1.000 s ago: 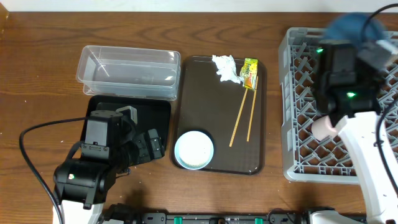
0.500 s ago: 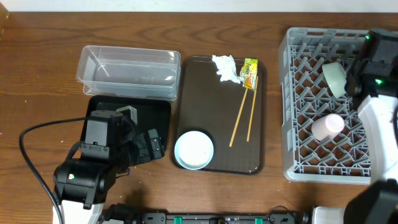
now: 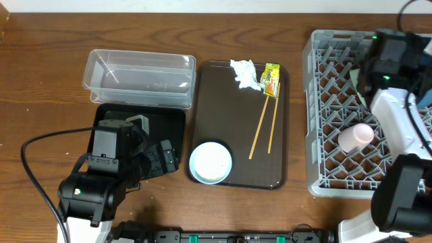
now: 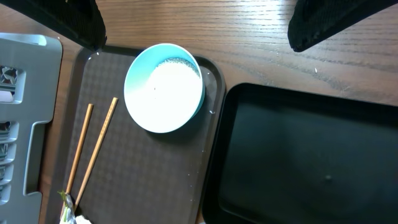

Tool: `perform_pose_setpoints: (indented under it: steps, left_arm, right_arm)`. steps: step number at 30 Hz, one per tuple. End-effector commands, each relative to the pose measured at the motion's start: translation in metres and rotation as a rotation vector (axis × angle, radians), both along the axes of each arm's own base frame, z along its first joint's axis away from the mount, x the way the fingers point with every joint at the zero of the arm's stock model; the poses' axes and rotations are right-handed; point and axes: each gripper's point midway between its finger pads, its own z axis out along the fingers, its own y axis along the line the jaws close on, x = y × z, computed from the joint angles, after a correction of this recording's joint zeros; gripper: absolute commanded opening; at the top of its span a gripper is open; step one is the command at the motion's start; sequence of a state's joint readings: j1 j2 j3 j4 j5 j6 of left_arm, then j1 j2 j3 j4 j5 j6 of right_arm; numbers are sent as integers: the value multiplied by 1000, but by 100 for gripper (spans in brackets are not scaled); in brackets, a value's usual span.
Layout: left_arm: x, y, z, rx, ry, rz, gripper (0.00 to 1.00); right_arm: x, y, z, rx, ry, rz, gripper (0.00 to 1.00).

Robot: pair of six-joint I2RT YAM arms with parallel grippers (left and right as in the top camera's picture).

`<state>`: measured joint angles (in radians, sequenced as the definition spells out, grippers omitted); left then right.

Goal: Sort waste into correct bins and load items into the dishwasher rack
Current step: 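Lift the teal plate and stand it in the dish rack, then grasp one chopstick on the brown tray with the right gripper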

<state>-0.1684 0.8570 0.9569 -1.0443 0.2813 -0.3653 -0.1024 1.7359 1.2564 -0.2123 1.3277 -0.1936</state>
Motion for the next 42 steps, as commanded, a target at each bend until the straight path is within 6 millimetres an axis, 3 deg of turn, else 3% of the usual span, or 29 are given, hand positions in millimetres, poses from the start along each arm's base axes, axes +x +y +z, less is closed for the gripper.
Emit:
perform_pose_setpoints:
  steps: [1, 4, 10, 13, 19, 23, 29, 33, 37, 39, 42]
  left_arm:
    - [2, 1, 5, 11, -16, -4, 96]
    - [2, 1, 5, 11, -16, -4, 96]
    - [2, 1, 5, 11, -16, -4, 96]
    - [2, 1, 5, 11, -16, -4, 96]
    - [2, 1, 5, 11, -16, -4, 96]
    - [2, 1, 5, 11, -16, -4, 96]
    - [2, 1, 5, 11, -16, -4, 96]
    - [2, 1, 5, 11, -16, -4, 96]
    - [2, 1, 5, 11, -16, -4, 96]
    - [2, 1, 5, 11, -16, -4, 96]
    - [2, 1, 5, 11, -16, -4, 96]
  right_arm:
    - [20, 22, -25, 12, 91, 71, 1]
    - [28, 34, -38, 13, 133, 102, 6]
    - [32, 41, -40, 10, 156, 123, 59]
    - [33, 46, -36, 18, 144, 144, 71]
    - [56, 88, -35, 193, 132, 422, 74]
    - [63, 126, -20, 302, 79, 612, 76]
    - [54, 167, 18, 395, -34, 788, 77]
    - [48, 172, 30, 402, -67, 809, 76]
    - [44, 181, 20, 483, -62, 835, 76]
    - [43, 194, 8, 580, -67, 868, 76]
    - [37, 227, -11, 766, -50, 946, 67]
